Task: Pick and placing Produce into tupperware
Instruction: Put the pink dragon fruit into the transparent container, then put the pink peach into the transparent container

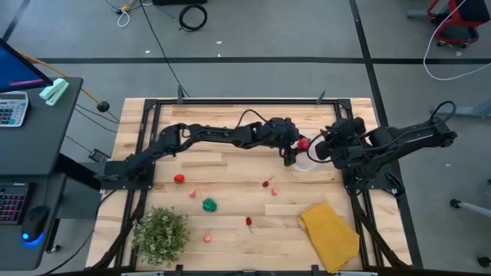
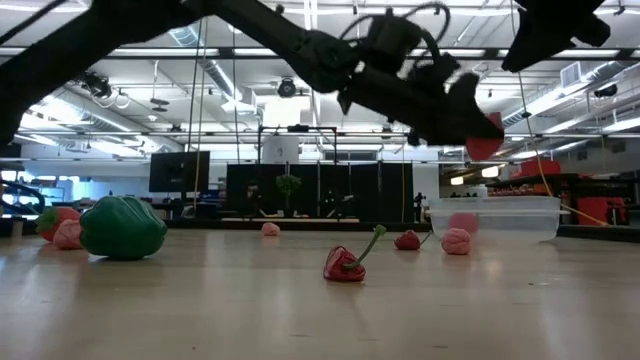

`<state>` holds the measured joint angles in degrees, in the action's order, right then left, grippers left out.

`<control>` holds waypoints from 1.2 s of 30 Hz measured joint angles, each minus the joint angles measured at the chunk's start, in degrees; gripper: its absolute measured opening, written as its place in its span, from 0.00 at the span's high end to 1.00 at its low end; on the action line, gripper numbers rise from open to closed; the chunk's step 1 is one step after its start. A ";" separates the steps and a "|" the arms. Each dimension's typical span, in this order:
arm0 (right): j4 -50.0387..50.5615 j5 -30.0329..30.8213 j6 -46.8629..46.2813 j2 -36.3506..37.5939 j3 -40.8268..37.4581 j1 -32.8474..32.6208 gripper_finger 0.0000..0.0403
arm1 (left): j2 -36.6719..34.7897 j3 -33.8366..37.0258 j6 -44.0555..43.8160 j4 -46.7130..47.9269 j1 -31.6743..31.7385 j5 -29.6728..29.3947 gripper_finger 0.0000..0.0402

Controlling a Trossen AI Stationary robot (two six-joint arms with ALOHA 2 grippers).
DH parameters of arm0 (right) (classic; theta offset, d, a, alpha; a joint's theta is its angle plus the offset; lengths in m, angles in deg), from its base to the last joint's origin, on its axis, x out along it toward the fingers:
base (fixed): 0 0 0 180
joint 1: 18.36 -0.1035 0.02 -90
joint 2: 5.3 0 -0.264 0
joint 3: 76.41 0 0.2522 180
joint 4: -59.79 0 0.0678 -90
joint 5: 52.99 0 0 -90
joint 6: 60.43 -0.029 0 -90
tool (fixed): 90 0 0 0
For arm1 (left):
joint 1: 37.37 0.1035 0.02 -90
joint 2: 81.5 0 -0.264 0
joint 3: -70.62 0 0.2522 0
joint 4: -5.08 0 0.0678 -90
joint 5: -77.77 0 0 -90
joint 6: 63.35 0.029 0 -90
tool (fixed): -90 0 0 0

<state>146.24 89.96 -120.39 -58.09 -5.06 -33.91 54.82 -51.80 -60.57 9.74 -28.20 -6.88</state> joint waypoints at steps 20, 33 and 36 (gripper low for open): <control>-0.68 -2.71 -0.53 -1.64 0.00 0.00 0.73 | 3.54 -2.41 -6.81 8.34 1.68 -0.19 0.36; -1.23 -2.73 -0.53 -2.12 0.00 0.00 0.73 | -7.05 -2.41 2.86 21.86 3.89 -0.64 0.41; -2.11 -2.88 -0.49 -2.87 0.00 0.00 0.73 | -12.98 -2.41 7.25 33.21 4.97 -0.74 0.43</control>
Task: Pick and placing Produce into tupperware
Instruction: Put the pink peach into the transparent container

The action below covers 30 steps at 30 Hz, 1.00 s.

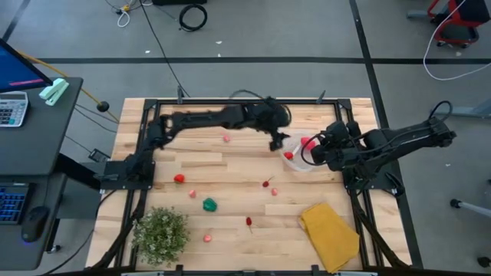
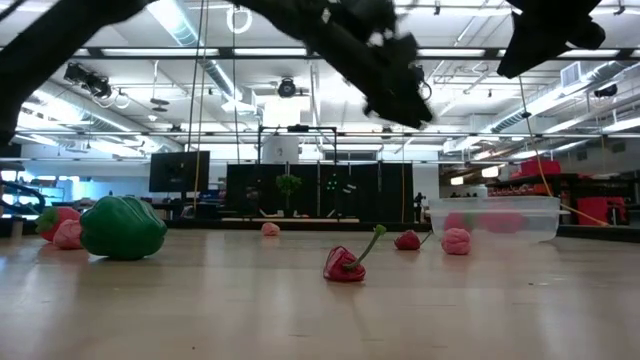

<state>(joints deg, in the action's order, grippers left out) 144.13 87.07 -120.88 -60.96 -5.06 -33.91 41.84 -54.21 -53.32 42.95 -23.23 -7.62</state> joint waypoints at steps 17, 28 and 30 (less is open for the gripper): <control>-2.53 -6.63 -0.03 -4.99 0.00 -0.11 0.73 | -13.85 4.88 -4.88 48.43 4.32 -9.56 0.50; -2.53 -7.30 1.33 -5.37 0.00 -0.11 0.73 | -13.76 27.97 -3.35 26.62 3.47 -9.55 0.51; -2.55 -7.30 2.15 -5.39 0.00 -0.11 0.73 | -13.76 30.37 -3.34 22.48 3.45 -9.56 0.51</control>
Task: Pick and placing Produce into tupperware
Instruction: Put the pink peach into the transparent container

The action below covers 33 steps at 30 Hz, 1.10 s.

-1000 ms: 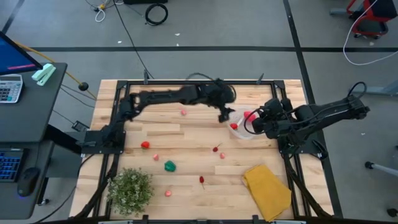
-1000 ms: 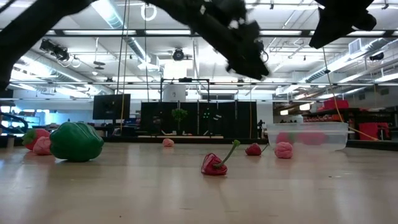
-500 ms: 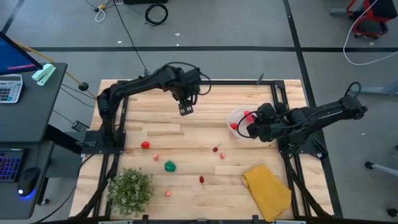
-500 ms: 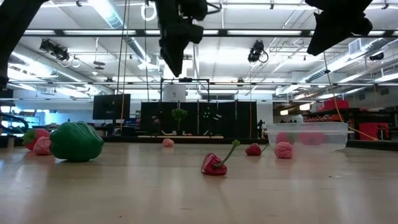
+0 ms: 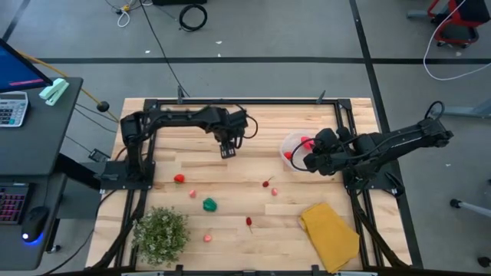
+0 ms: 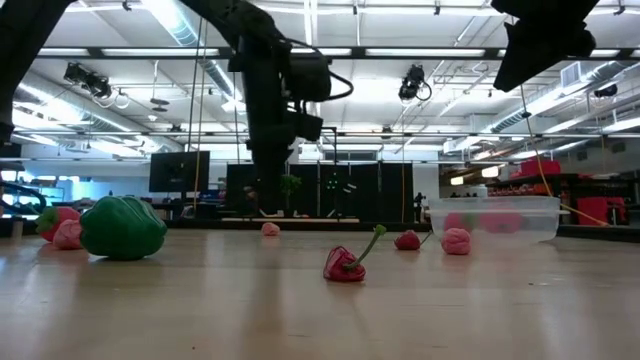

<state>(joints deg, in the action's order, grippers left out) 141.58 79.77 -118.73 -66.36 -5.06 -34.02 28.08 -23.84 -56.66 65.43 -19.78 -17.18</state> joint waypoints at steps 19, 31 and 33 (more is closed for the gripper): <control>0.02 0.39 2.93 0.02 0.00 0.04 0.73 | 0.33 4.31 -3.68 -7.84 5.79 -2.45 0.52; -0.02 0.53 2.83 0.02 0.00 0.04 0.73 | 0.33 4.31 -6.15 -8.50 5.92 -2.30 0.53; -0.33 0.52 2.83 0.02 0.00 0.04 0.73 | 0.33 4.31 -6.73 -8.13 6.05 -2.31 0.53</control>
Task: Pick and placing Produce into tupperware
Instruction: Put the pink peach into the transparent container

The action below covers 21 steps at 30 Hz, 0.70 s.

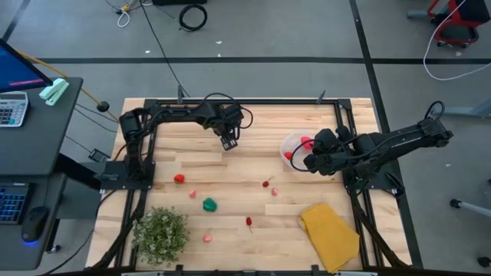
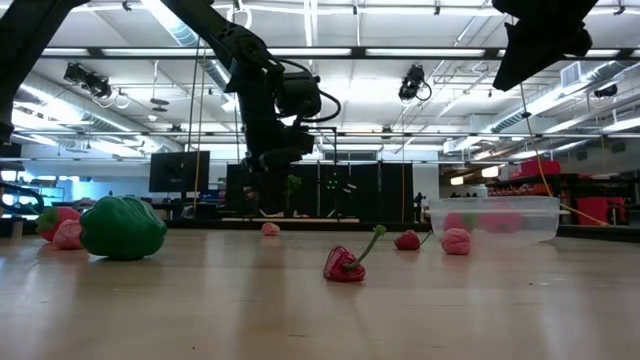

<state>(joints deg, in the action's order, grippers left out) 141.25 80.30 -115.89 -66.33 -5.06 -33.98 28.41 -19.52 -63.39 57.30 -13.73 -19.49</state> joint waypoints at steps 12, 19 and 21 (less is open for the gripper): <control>-0.07 -0.05 -0.46 0.00 0.00 0.00 0.73 | 0.04 0.00 -2.71 0.40 -0.34 -0.01 0.53; -0.06 -0.07 -0.46 0.00 0.00 0.00 0.73 | 0.09 0.00 -3.90 0.44 -0.41 -0.06 0.53; -0.08 -0.09 -0.47 0.00 0.00 0.00 0.73 | 0.09 0.00 -3.90 0.44 -0.40 -0.19 0.53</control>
<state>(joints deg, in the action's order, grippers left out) 141.17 80.21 -116.37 -66.33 -5.06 -33.98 28.50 -19.52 -67.29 57.74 -14.12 -19.68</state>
